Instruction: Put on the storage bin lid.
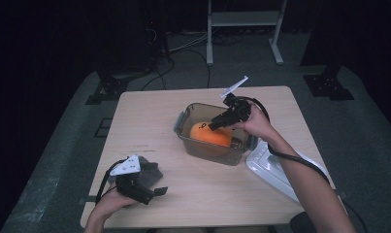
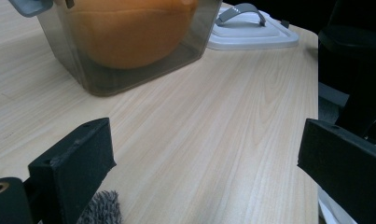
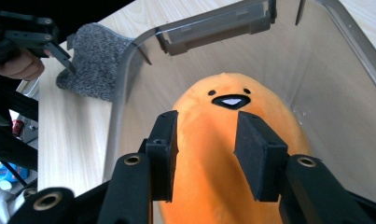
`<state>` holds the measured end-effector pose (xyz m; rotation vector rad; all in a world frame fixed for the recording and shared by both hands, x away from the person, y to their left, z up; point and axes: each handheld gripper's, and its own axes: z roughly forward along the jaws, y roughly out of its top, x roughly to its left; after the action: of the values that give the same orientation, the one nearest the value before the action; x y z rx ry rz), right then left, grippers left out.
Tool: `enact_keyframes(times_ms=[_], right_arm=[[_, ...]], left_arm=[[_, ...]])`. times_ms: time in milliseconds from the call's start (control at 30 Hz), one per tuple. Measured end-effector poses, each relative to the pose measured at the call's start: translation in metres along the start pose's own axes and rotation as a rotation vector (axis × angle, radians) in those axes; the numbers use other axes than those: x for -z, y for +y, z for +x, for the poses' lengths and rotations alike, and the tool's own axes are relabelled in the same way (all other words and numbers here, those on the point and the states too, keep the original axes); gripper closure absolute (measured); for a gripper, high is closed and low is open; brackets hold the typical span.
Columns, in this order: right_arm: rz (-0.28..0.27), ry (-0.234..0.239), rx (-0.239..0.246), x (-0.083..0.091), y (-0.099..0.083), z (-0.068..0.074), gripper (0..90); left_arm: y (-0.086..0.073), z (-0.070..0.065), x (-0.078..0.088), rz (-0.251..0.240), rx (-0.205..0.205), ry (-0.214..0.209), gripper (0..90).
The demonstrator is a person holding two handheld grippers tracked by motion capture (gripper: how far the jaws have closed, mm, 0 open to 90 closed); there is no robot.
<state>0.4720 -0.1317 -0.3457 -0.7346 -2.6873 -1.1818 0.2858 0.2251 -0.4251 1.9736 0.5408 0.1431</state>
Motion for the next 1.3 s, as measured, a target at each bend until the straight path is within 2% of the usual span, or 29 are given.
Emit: enact_keyframes(times_ms=[367, 800, 1300], right_arm=[[-0.051, -0.002, 0.009, 0.029, -0.015, 0.007, 54.8], [-0.107, -0.042, -0.021, 0.069, -0.044, 0.007, 52.4], [-0.146, -0.078, -0.044, 0.091, -0.064, 0.004, 47.4]], left_arm=[[0.0, 0.0, -0.001, 0.004, 0.0, 0.003, 2.8], [0.0, 0.0, -0.003, 0.008, 0.002, -0.001, 2.8], [-0.001, 0.001, -0.002, 0.008, 0.003, 0.003, 2.8]])
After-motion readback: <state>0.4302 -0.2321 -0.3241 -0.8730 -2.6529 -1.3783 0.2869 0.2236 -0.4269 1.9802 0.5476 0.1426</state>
